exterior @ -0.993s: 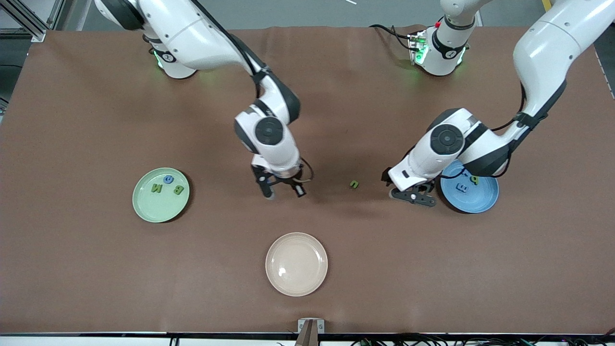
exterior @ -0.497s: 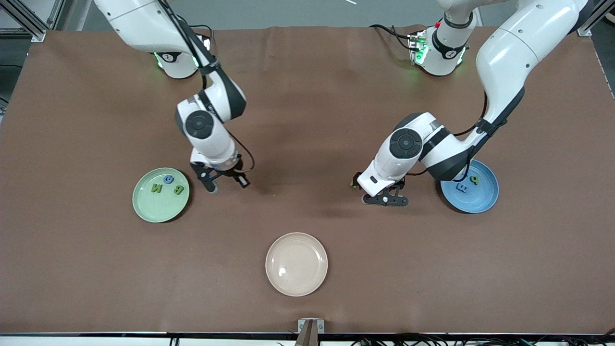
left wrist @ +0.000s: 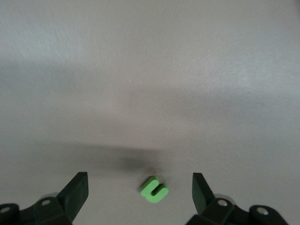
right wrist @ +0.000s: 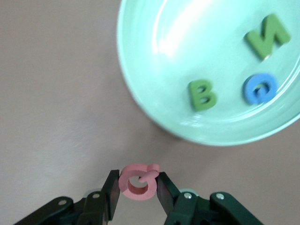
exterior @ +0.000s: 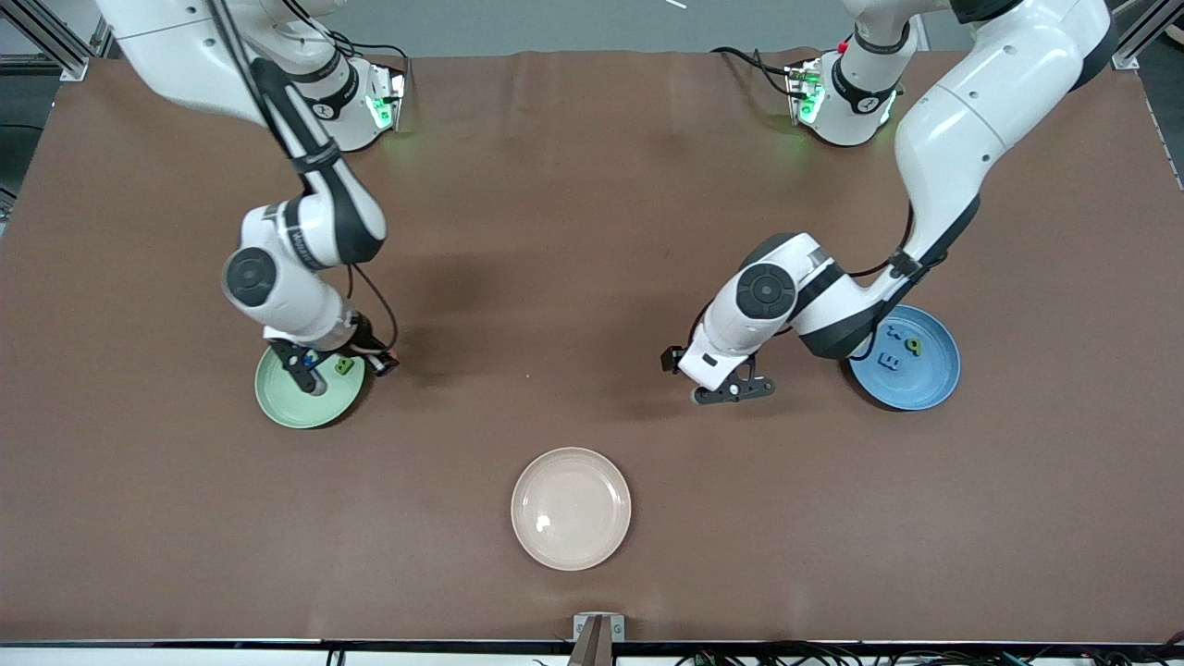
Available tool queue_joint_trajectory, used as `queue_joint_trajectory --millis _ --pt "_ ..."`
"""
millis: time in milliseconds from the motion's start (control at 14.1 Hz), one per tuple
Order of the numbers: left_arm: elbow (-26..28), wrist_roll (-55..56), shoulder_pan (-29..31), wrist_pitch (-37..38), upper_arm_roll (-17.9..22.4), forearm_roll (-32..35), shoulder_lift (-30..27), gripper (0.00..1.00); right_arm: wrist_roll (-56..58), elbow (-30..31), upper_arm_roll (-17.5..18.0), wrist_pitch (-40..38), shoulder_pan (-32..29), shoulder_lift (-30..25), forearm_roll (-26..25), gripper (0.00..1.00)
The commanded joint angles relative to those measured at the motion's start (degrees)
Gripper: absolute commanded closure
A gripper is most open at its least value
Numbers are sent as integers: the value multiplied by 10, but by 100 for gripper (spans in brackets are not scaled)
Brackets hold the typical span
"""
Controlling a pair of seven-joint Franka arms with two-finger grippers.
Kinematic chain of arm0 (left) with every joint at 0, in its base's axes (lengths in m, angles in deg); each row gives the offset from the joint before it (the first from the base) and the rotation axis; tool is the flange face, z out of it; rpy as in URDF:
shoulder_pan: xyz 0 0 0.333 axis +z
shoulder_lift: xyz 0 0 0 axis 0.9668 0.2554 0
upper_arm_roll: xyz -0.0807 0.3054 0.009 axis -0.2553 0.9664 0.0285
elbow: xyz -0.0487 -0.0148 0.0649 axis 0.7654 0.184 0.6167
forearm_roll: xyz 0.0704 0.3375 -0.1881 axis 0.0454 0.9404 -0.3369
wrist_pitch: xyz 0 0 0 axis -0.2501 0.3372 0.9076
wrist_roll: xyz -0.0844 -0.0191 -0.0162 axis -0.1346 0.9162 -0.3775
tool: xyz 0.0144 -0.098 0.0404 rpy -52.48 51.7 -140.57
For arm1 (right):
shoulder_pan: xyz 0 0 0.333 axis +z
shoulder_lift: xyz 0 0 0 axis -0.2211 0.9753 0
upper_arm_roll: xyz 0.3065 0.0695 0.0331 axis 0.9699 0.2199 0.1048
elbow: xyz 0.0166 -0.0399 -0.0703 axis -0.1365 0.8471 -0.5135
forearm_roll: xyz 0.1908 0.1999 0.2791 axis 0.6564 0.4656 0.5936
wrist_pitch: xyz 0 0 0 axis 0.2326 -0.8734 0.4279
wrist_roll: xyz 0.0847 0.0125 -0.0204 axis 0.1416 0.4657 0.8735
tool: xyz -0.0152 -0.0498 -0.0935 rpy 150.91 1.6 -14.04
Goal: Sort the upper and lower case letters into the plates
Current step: 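Carry the Q to the green plate while the left gripper reaches the u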
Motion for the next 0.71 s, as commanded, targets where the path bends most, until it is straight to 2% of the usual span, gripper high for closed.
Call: queue_joint_trajectory --millis 0,284,497,639 --pt "-2 24 -22 -3 17 -1 -2 5 109 28 13 -25 -60 -30 48 100" --pt "8 26 -22 -3 17 -2 -2 13 194 29 11 -29 -110 -24 48 100" --pt "13 26 -22 -3 17 -2 -1 24 235 24 11 -22 -137 -10 48 100" --pt "13 48 -27 -3 17 -1 -1 25 236 19 11 -7 -141 5 48 100"
